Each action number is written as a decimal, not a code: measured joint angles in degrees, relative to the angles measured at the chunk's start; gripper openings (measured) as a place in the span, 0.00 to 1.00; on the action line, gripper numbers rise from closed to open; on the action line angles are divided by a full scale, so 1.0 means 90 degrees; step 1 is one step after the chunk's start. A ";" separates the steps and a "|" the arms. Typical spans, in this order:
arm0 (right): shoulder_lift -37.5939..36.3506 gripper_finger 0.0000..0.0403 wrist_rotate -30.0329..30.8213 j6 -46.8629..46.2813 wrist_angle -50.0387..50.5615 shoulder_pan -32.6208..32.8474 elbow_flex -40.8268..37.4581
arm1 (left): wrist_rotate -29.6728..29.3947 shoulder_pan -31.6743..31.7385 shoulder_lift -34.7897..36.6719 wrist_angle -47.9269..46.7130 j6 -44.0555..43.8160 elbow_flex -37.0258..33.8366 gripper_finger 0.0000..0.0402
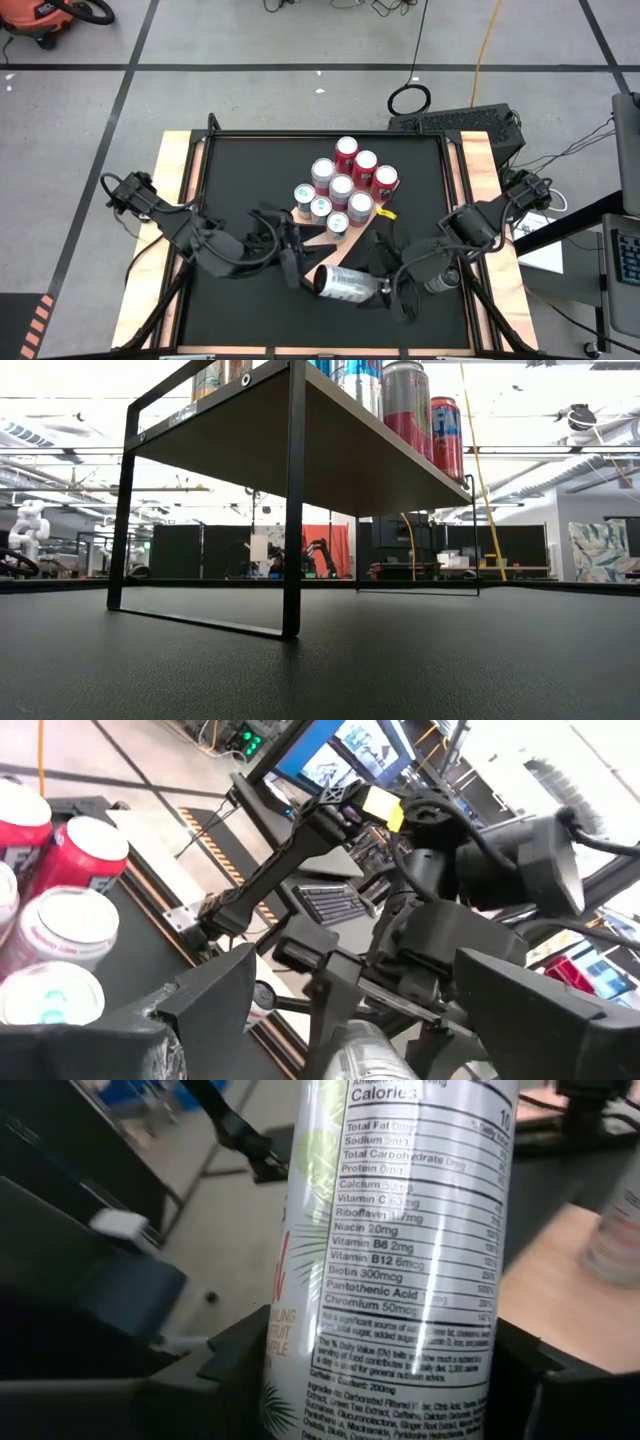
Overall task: Place canned beverage on shelf
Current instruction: Put the bottom white-yellow soda can on the shelf aligned with the white-yellow soda can
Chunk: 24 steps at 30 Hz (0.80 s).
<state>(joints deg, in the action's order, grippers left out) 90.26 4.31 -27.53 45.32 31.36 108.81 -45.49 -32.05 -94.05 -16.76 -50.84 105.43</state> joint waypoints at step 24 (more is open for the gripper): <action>0.0085 0.58 -0.0182 0.0137 -0.2163 -0.0742 0.0010 | 0.0261 -0.0384 0.0982 -0.0036 0.3165 -0.0006 0.85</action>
<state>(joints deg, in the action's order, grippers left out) 91.02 2.68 -26.30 25.86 24.68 108.90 -43.15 -35.51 -85.22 -17.09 -22.36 105.37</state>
